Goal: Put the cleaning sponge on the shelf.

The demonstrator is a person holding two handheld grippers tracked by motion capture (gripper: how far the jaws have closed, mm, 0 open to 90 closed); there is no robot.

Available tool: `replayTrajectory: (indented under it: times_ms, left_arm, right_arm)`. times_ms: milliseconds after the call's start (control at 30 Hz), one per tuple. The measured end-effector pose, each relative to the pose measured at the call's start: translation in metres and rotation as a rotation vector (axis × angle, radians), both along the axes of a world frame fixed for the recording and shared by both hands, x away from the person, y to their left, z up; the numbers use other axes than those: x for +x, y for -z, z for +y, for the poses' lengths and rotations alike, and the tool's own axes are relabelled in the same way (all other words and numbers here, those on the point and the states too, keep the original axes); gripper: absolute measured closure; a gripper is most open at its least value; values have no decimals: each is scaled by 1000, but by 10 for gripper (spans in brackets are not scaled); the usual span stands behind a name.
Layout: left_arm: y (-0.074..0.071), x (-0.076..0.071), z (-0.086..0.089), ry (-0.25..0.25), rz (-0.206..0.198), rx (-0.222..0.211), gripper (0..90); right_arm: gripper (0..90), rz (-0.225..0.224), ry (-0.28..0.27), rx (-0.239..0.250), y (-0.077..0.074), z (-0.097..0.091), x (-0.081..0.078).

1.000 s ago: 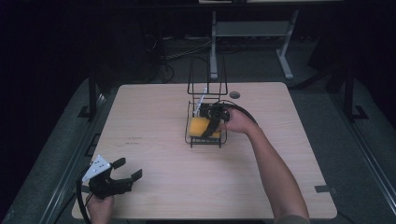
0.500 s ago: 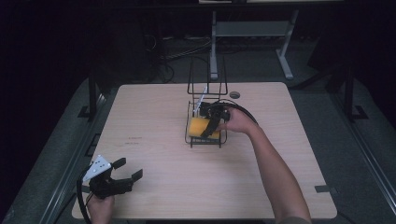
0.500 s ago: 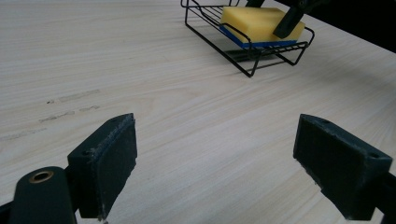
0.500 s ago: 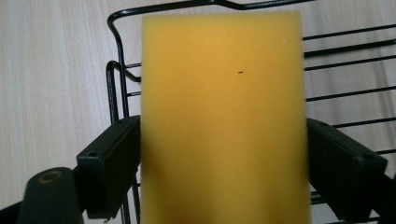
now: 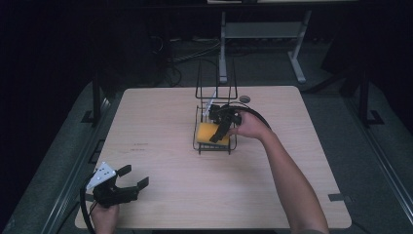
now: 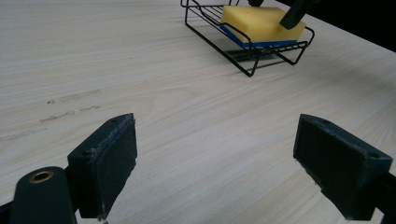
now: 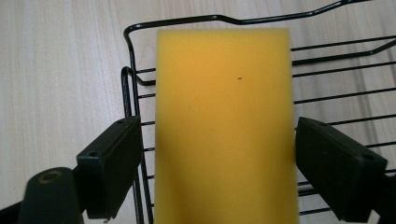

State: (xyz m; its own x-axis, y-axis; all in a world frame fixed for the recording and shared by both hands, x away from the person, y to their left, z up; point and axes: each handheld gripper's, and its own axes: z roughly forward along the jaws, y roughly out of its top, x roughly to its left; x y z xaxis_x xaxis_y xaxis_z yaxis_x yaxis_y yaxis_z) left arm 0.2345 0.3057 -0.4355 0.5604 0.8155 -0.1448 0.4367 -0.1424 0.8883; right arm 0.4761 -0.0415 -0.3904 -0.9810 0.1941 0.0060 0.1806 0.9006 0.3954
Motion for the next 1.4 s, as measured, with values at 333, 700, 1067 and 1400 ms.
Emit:
replayTrajectory:
  times_ms: [333, 700, 1067, 1400]
  left_arm:
    - [0, 0, 0, 0, -2, 2, 128]
    - [0, 0, -1, 1, -2, 3, 128]
    - [0, 1, -1, 2, 0, 5, 128]
    - [0, 1, -1, 2, -1, 4, 128]
  right_arm:
    - [157, 0, -3, 19, -5, 1, -3]
    - [157, 0, -19, 25, -8, 2, -9]
    - [158, 15, -21, 52, -6, 1, -16]
    - [157, 9, -25, 59, -8, 1, -20]
